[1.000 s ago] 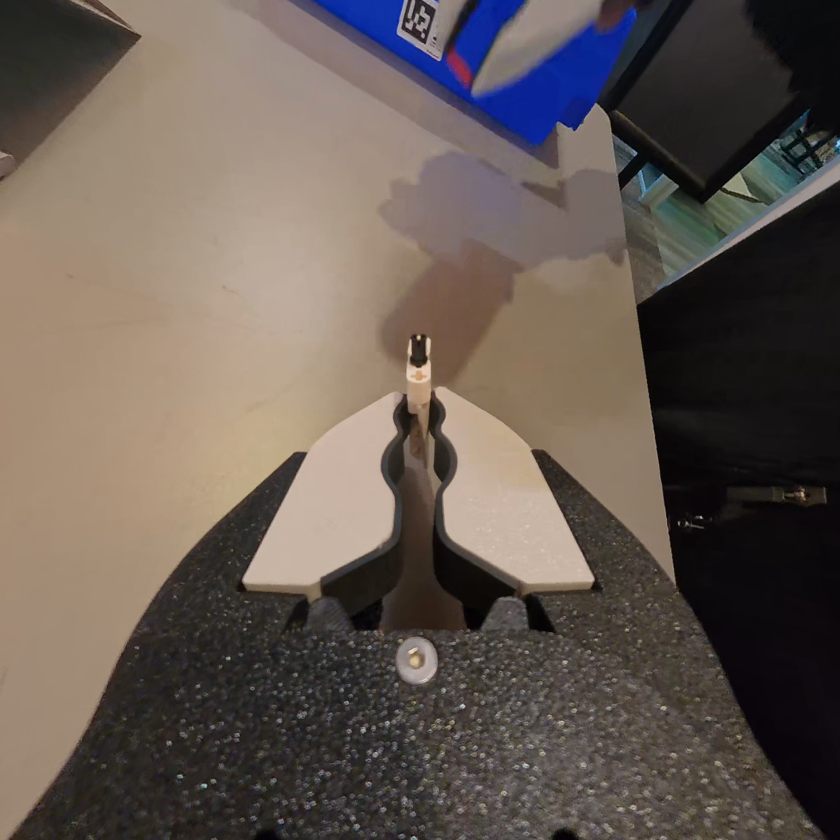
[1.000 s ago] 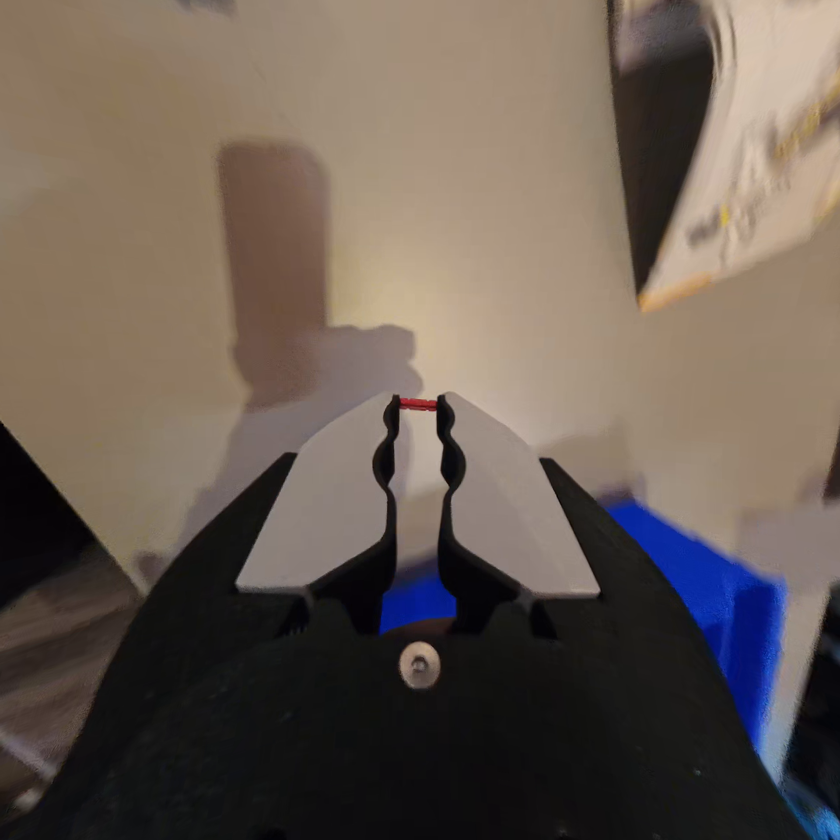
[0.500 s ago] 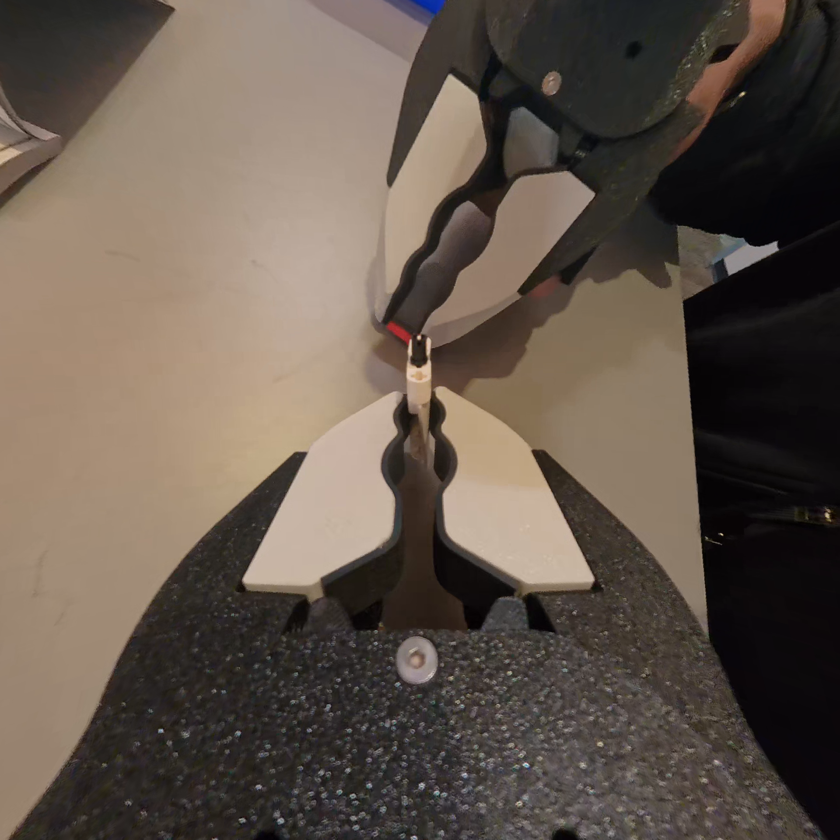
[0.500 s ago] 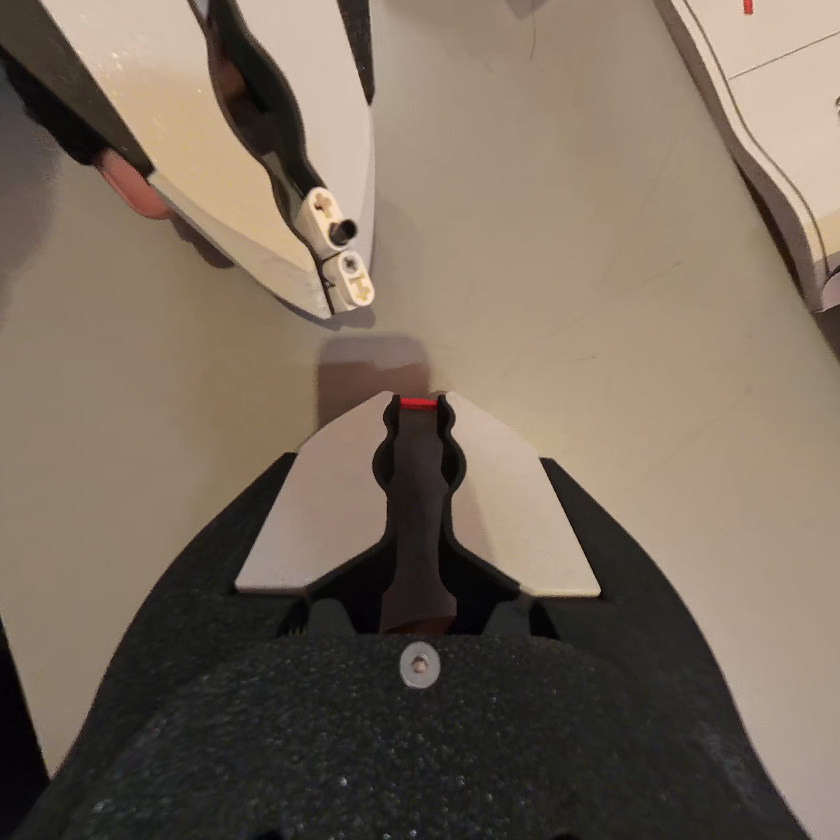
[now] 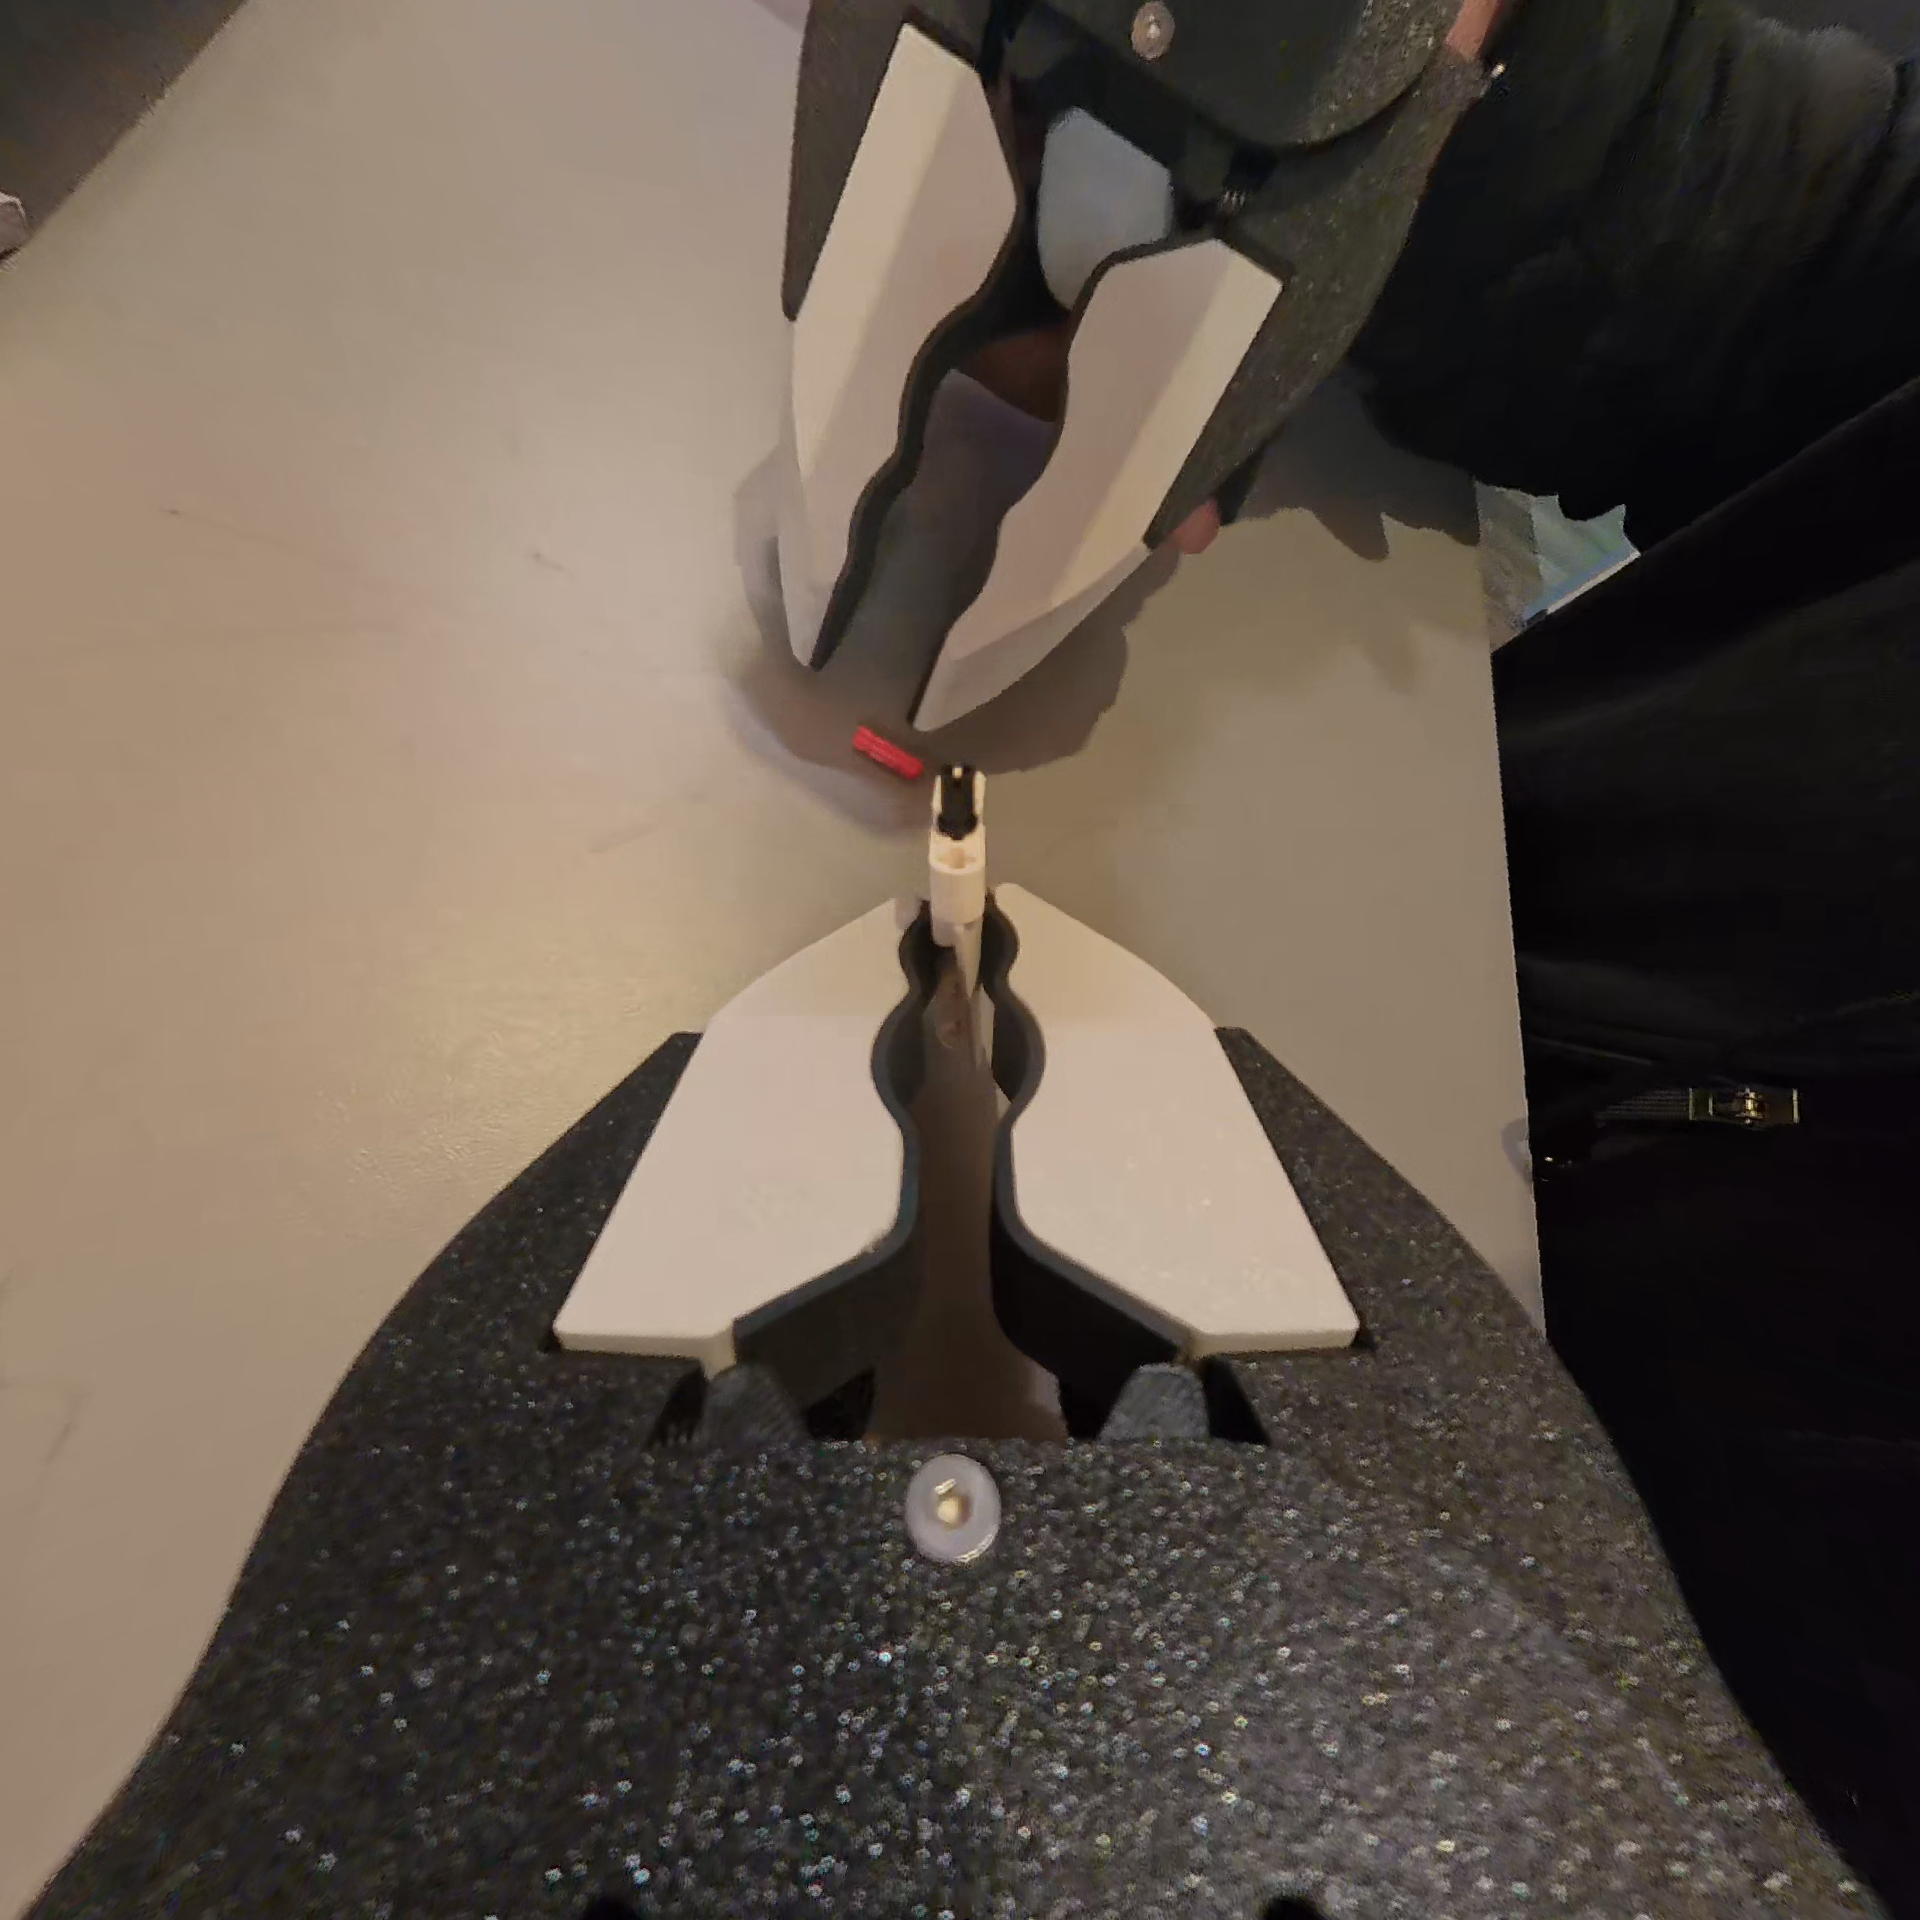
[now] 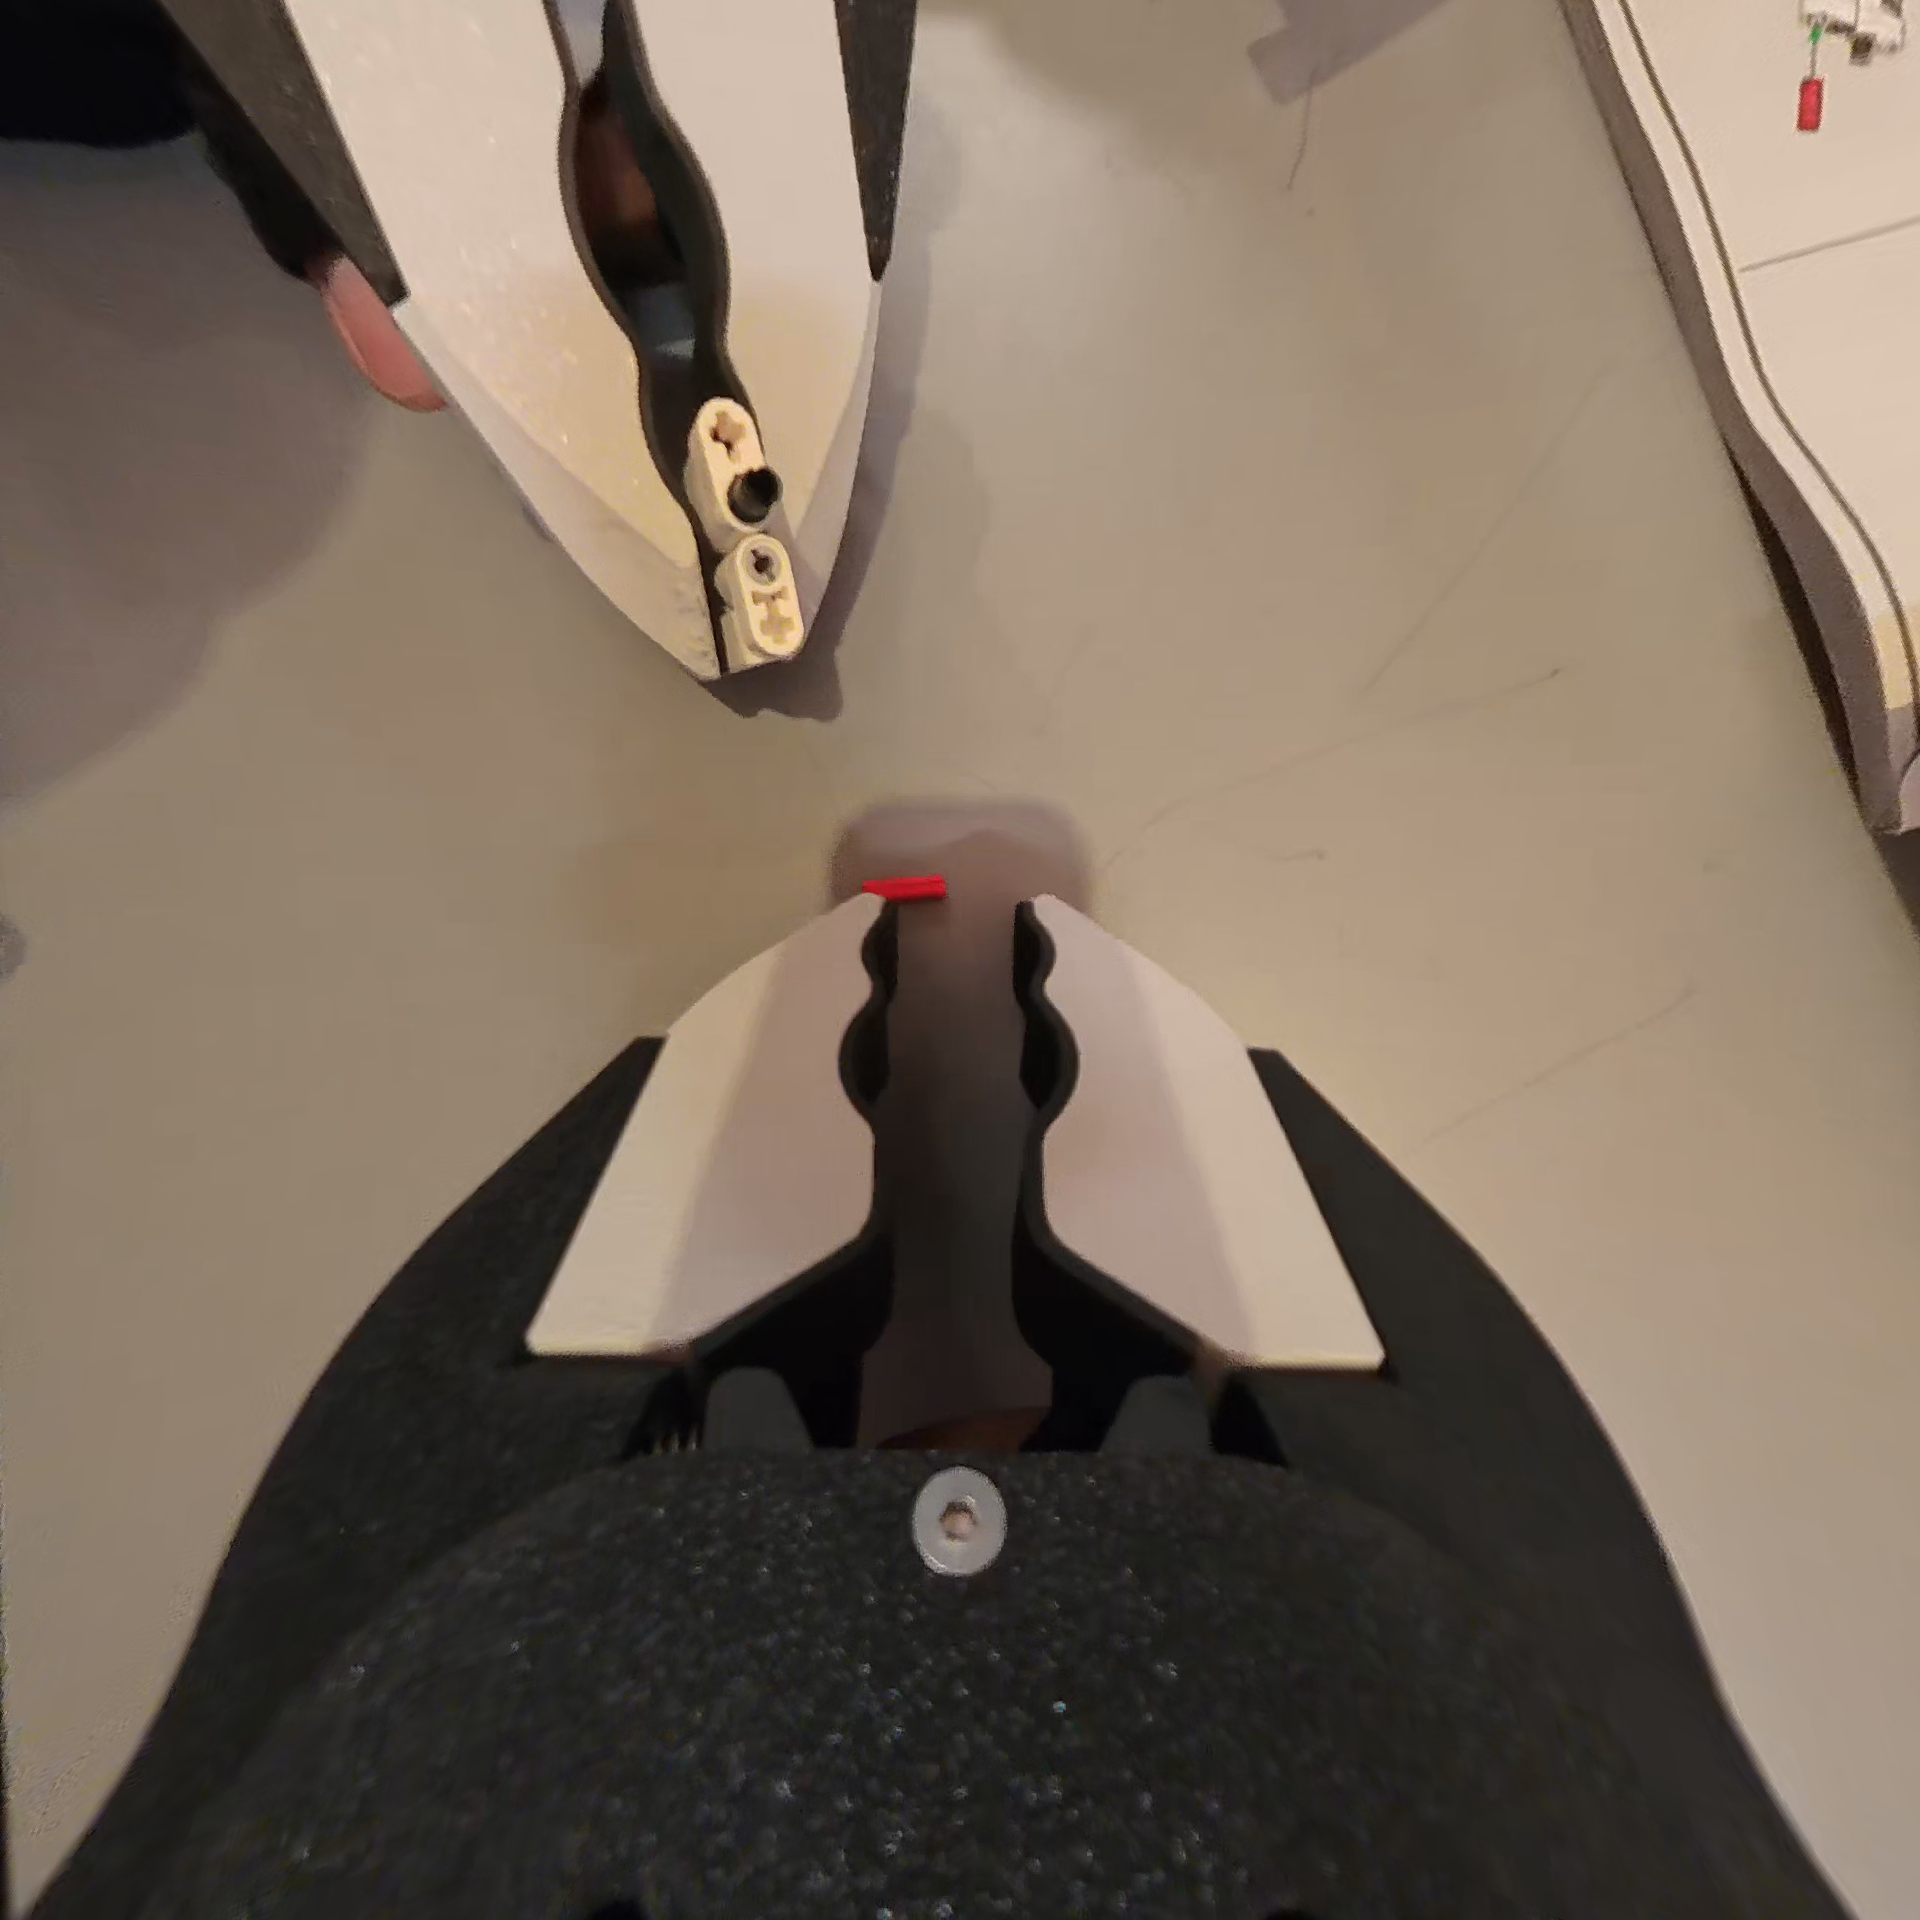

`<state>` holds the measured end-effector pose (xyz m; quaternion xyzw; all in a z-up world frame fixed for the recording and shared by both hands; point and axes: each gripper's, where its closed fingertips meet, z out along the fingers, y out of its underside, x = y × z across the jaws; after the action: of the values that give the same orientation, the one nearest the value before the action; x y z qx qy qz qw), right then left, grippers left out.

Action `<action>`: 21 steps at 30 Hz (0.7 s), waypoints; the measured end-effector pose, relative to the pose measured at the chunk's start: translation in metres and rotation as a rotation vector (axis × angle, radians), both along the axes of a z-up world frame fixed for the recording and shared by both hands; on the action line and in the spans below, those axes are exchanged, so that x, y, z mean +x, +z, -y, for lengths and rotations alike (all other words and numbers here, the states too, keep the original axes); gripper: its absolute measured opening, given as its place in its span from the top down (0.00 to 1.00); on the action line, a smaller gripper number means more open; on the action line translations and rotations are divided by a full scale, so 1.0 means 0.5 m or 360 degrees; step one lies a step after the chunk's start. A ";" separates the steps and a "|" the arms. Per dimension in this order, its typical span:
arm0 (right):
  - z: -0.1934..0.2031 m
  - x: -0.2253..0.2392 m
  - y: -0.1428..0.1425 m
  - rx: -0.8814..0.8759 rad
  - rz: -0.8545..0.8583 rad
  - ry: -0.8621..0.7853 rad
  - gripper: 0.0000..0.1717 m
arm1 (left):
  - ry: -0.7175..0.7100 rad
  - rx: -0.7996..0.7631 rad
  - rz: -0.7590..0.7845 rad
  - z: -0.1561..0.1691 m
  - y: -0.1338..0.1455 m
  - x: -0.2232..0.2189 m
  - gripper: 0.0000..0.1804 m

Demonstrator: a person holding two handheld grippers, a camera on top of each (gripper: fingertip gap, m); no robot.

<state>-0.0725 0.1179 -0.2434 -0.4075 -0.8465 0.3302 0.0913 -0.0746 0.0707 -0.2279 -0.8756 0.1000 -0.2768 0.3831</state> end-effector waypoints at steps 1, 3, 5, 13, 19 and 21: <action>-0.001 -0.001 -0.001 0.0017 -0.0020 0.0045 0.88 | -0.0004 -0.0001 0.0001 0.001 0.000 0.001 0.96; 0.005 0.000 -0.002 0.0036 -0.0067 0.0169 0.88 | -0.0011 -0.0001 0.0004 0.002 0.000 0.001 0.96; 0.012 0.001 -0.004 0.0051 -0.0133 0.0319 0.88 | -0.0017 -0.0004 0.0008 0.003 0.000 0.002 0.96; 0.023 -0.014 -0.009 0.0051 -0.0226 0.0450 0.89 | -0.0017 -0.0003 0.0016 0.003 0.001 0.001 0.96; 0.030 -0.014 -0.008 0.0068 -0.0278 0.0510 0.90 | -0.0030 -0.0008 0.0025 0.005 0.001 0.003 0.96; 0.027 -0.018 -0.008 0.0060 -0.0284 0.0539 0.90 | -0.0036 -0.0010 0.0027 0.006 0.000 0.004 0.96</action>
<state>-0.0813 0.1042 -0.2473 -0.2265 -0.8976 0.3596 0.1168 -0.0729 0.0679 -0.2278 -0.8732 0.1058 -0.2888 0.3780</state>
